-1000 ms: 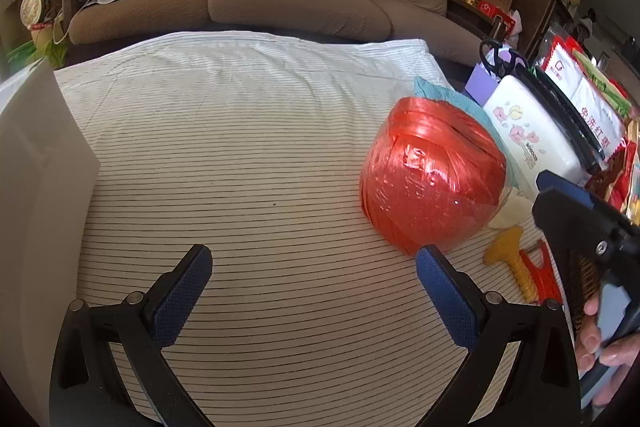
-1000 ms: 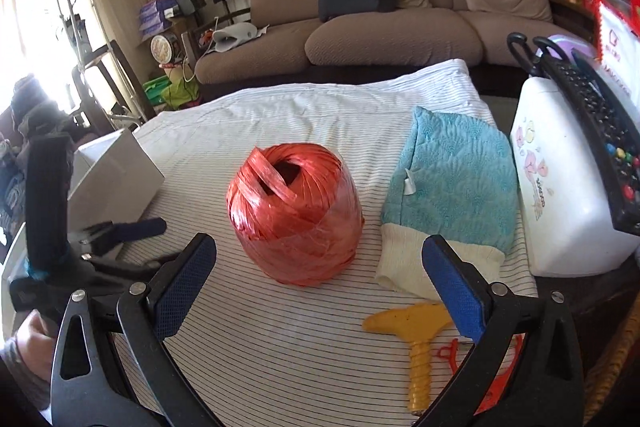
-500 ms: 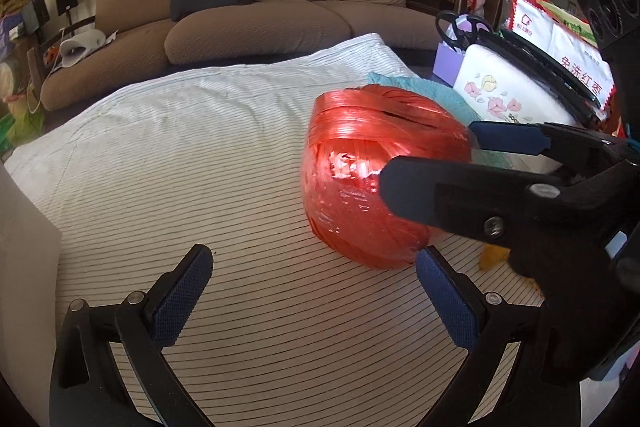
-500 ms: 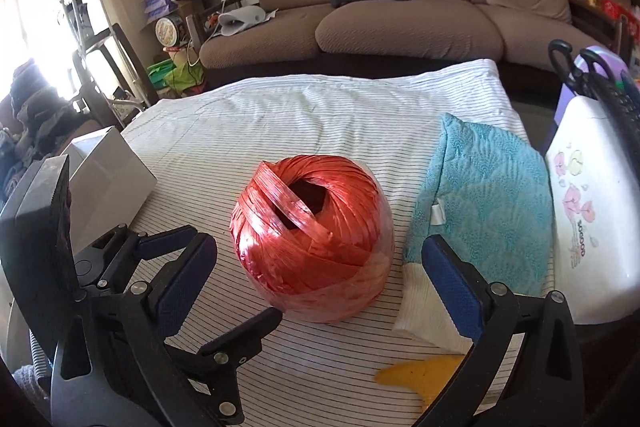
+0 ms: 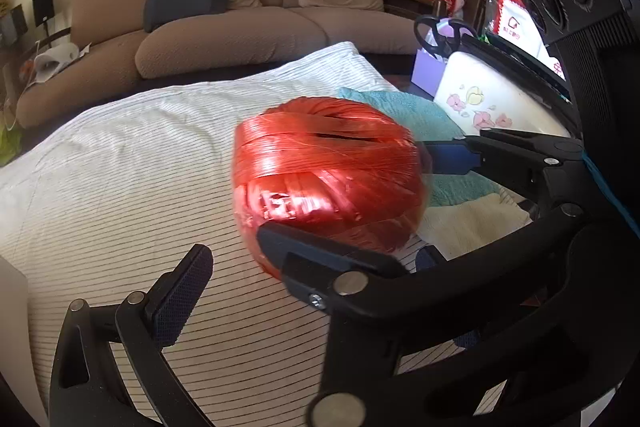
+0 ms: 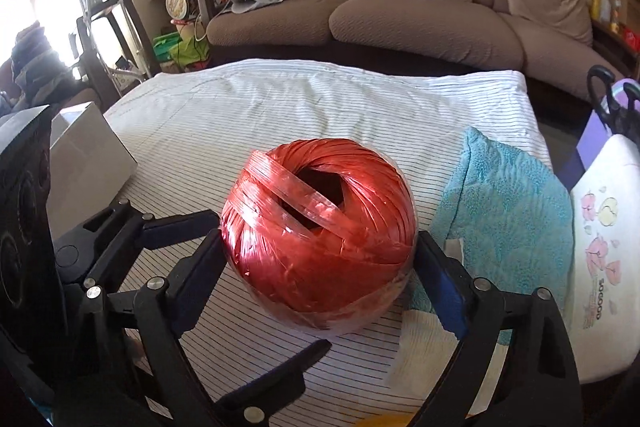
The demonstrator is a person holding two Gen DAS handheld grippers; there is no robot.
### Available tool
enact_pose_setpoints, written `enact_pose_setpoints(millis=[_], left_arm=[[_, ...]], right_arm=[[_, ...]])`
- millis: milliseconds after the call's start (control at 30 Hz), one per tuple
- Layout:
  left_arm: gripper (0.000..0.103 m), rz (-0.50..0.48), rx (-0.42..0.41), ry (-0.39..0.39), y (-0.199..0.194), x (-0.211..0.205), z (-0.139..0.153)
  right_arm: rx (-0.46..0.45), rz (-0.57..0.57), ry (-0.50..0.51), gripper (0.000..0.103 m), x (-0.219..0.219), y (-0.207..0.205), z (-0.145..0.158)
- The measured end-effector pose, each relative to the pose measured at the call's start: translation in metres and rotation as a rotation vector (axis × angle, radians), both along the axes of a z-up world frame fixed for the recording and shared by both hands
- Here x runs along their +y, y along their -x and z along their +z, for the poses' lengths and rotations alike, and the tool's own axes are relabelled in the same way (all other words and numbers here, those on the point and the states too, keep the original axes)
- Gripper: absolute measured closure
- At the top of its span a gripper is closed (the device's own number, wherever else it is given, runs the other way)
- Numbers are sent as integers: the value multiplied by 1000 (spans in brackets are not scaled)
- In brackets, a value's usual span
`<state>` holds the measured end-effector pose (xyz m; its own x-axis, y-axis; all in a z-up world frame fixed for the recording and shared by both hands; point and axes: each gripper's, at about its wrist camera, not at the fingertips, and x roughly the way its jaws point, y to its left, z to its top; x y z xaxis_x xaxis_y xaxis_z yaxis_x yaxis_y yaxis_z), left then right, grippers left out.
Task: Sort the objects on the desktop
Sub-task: 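Reach the right gripper to the red twine ball and close on it, then lift the red twine ball with the right gripper toward the white box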
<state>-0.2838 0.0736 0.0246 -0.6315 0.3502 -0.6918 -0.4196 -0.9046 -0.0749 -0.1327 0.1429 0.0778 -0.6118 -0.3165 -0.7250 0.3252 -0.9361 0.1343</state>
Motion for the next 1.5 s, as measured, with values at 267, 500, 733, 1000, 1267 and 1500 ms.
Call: enact_pose_setpoints(millis=[267, 500, 733, 1000, 1267, 1500], left_arm=[[13, -29, 106, -6, -18, 7, 17], [15, -33, 145, -35, -54, -1, 39], [17, -8, 159, -55, -116, -37, 84], [19, 40, 162, -41, -200, -109, 141], [19, 111, 182, 0, -264, -185, 180], [19, 159, 147, 31, -291, -253, 184]], right_arm=[[-14, 21, 75, 14, 8, -10, 10], [-29, 29, 97, 14, 9, -33, 36], [-44, 70, 135, 14, -17, -83, 80], [-20, 182, 107, 14, -90, -157, 139], [17, 279, 80, 15, -184, -219, 183], [-34, 343, 149, 15, -257, -242, 182]])
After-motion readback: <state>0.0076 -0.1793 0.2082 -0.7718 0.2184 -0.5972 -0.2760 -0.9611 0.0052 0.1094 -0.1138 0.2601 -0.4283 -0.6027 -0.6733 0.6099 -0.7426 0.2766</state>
